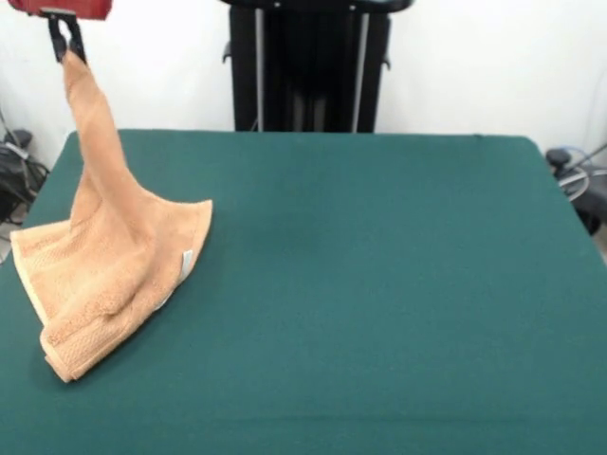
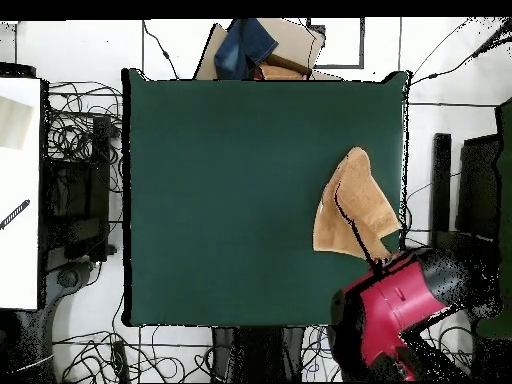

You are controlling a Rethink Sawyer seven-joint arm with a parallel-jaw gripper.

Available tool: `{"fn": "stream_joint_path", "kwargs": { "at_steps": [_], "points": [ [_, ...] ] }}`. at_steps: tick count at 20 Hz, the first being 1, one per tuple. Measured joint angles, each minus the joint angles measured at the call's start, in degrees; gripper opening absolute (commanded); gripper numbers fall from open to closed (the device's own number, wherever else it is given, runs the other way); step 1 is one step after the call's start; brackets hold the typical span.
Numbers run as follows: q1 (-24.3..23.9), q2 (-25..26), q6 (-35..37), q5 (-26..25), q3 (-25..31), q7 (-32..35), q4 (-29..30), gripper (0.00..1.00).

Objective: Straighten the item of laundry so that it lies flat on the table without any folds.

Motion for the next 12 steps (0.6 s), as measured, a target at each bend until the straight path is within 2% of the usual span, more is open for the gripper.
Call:
{"fn": "stream_joint_path", "kwargs": {
  "at_steps": [12],
  "points": [
    [11.76, -1.03, 3.35, 0.43, -0.69, 1.39, 4.08, 0.00]
  ]
}}
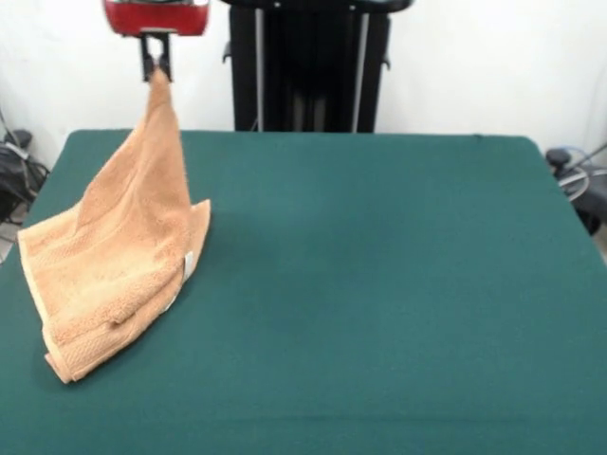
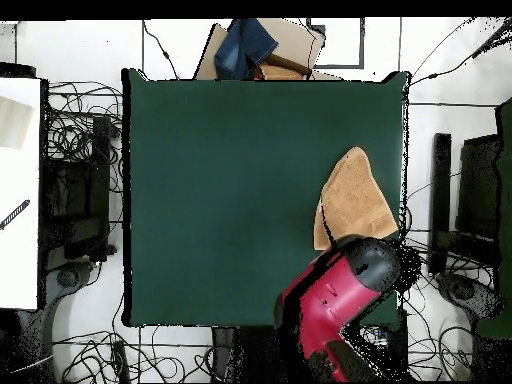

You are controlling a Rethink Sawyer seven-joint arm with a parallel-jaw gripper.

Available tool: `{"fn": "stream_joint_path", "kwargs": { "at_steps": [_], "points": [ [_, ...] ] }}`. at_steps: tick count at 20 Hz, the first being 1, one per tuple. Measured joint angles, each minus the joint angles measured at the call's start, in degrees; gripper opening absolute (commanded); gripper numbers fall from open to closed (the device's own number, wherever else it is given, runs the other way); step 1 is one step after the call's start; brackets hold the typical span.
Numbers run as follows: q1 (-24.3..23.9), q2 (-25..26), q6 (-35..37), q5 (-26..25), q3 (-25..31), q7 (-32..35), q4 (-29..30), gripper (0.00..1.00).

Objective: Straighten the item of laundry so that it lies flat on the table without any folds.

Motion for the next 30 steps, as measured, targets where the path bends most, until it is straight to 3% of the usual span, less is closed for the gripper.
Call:
{"fn": "stream_joint_path", "kwargs": {
  "at_steps": [8, 12, 13, 15, 20, 24, 30],
  "points": [
    [7.04, -0.04, 3.90, -0.75, -2.22, 5.84, 3.22, 0.00],
    [11.08, 0.24, 6.91, -4.01, -4.92, 11.31, 5.03, 0.00],
    [13.73, 0.55, 8.78, -6.79, -6.95, 15.34, 6.02, 0.00],
    [14.26, 0.62, 9.10, -7.43, -7.42, 16.09, 6.17, 0.00],
    [22.34, 2.01, 13.31, -20.51, -15.38, 29.68, 7.87, 0.00],
    [25.82, 3.40, 15.40, -28.95, -19.80, 38.54, 8.62, 0.00],
    [25.21, 4.57, 16.39, -35.08, -22.07, 46.52, 9.32, 0.00]
  ]
}}
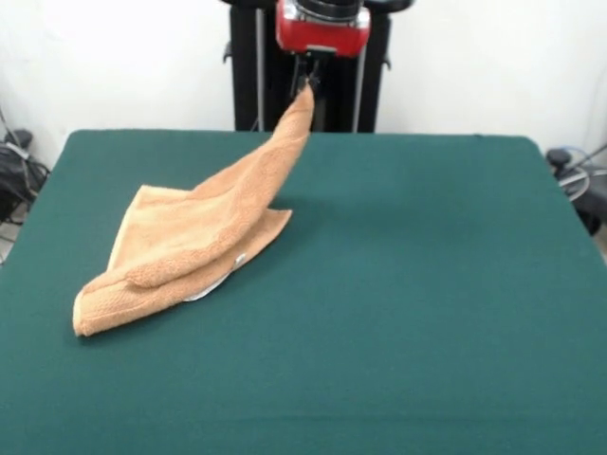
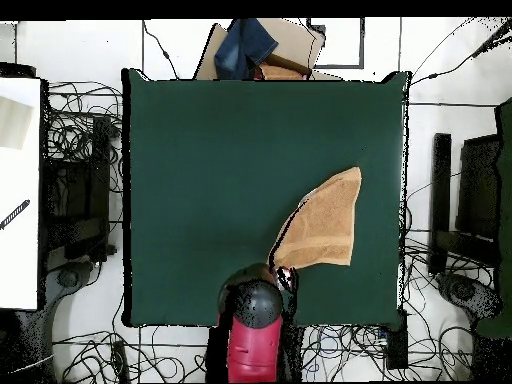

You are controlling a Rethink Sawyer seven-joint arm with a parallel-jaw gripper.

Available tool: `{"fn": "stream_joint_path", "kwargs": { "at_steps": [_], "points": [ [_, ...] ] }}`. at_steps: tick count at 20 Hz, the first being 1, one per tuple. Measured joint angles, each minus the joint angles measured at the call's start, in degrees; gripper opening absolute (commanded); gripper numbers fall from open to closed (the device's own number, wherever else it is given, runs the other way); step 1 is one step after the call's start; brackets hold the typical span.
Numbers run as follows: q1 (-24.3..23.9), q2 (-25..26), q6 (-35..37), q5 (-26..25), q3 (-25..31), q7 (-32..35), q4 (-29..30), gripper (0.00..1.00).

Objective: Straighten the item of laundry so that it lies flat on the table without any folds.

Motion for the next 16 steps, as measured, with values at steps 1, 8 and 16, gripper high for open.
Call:
{"fn": "stream_joint_path", "kwargs": {
  "at_steps": [1, 8, 16],
  "points": [
    [-0.65, -0.06, -0.01, 0.08, 0.16, 0.03, 0.10, 0.00],
    [-11.78, -1.97, -0.02, 7.35, 3.65, -1.78, 1.53, 0.00],
    [-29.39, -5.90, -2.62, 27.08, 12.08, -22.93, 1.65, 0.00]
  ]
}}
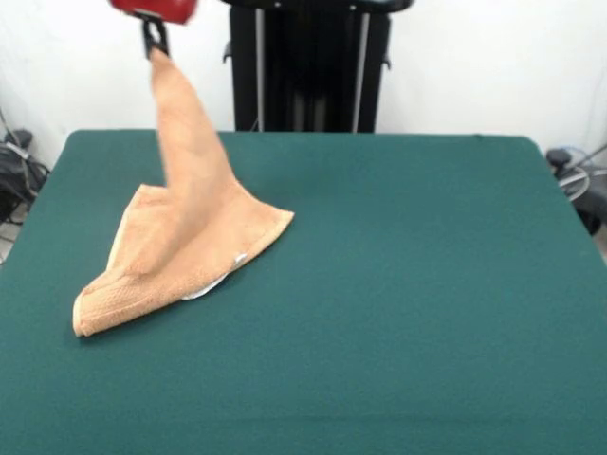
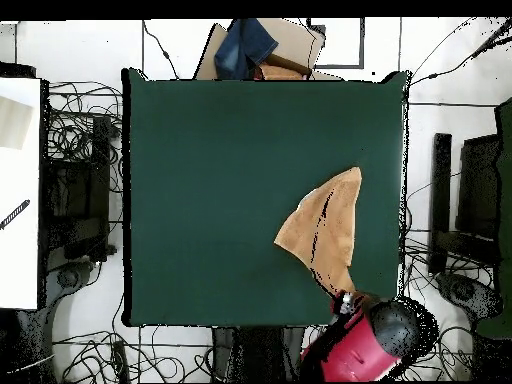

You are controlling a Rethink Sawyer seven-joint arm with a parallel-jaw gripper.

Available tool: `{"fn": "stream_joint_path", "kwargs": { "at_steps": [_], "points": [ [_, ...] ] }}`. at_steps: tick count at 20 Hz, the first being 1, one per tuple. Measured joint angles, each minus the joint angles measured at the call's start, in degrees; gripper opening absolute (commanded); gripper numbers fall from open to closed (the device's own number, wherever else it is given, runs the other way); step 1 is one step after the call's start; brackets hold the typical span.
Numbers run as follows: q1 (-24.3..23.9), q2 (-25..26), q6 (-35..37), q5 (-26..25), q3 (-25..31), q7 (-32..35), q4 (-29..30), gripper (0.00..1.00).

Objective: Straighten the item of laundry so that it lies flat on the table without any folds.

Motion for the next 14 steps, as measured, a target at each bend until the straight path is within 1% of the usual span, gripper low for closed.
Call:
{"fn": "stream_joint_path", "kwargs": {
  "at_steps": [1, 3, 4, 5, 6, 7, 10, 14],
  "points": [
    [-1.56, -0.71, -0.91, 2.37, 0.83, -4.74, 0.05, 0.00],
    [-3.21, -1.62, -2.15, 4.68, 1.64, -10.94, 0.02, 0.00],
    [-4.48, -2.48, -3.42, 6.30, 2.17, -17.70, 0.03, 0.00],
    [-4.95, -2.87, -3.91, 6.63, 2.39, -20.43, 0.03, 0.00],
    [-5.17, -3.06, -4.12, 6.71, 2.49, -21.78, 0.03, 0.00],
    [-5.92, -3.83, -4.83, 6.81, 2.78, -27.28, 0.03, 0.00],
    [-6.39, -4.77, -5.15, 6.81, 2.79, -33.54, 0.03, 0.00],
    [-6.82, -5.94, -5.16, 6.83, 2.79, -38.09, 0.02, 0.00]
  ]
}}
